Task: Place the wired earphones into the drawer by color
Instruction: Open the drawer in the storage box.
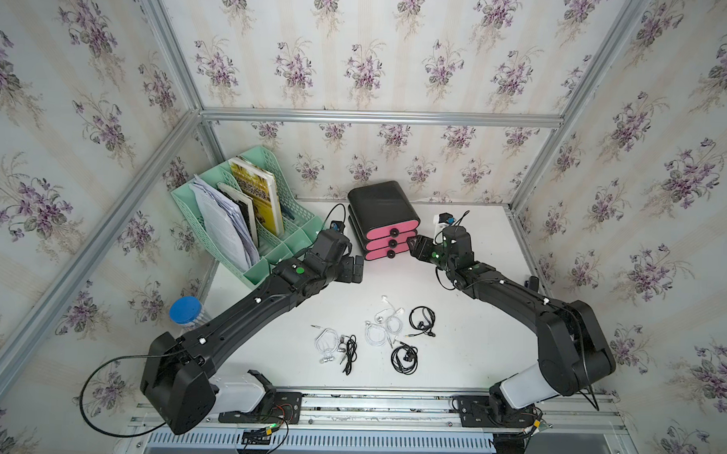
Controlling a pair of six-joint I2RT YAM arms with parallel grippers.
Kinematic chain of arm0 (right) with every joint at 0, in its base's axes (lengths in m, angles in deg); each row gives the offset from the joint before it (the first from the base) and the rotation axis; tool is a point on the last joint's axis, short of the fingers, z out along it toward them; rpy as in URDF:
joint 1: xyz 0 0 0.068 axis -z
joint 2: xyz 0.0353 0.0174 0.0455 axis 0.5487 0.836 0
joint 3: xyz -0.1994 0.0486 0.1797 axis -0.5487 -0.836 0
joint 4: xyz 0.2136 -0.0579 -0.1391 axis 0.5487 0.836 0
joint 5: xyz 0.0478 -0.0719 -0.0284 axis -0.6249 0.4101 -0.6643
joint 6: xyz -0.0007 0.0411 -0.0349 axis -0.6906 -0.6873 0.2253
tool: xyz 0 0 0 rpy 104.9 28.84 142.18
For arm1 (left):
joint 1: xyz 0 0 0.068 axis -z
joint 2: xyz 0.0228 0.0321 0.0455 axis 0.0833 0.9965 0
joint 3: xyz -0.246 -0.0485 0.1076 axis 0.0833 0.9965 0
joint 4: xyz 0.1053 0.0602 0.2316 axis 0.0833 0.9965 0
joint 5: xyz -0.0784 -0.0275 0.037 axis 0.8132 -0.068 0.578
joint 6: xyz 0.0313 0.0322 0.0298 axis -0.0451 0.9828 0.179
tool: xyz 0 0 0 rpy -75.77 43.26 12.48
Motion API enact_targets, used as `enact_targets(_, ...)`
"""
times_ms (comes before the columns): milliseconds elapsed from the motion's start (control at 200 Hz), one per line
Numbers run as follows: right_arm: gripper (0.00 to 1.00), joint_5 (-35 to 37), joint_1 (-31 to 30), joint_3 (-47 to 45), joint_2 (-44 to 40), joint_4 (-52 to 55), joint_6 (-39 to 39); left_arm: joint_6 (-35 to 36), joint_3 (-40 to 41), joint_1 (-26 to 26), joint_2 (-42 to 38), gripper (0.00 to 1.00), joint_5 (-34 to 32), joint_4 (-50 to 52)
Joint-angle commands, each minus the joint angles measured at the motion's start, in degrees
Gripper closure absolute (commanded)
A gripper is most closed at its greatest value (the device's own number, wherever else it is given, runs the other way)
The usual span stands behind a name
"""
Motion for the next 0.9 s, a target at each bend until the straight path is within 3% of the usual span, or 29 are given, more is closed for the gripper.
enact_targets(0, 0.34, -8.3, 0.8, -2.4, -0.2, -6.8, 2.8, 0.2, -1.4, -0.2, 1.1, 0.01, 1.0, 0.1)
enact_targets(190, 0.36, -13.5, 1.0, -3.7, 2.3, -11.6, 3.1, 0.2, -2.4, -0.3, 2.3, 0.01, 1.7, 0.7)
enact_targets(894, 0.47, -14.4, 0.5, 6.1, 17.4, -13.3, -2.1, 0.0, -1.3, -0.4, 1.1, 0.01, 1.0, 1.9)
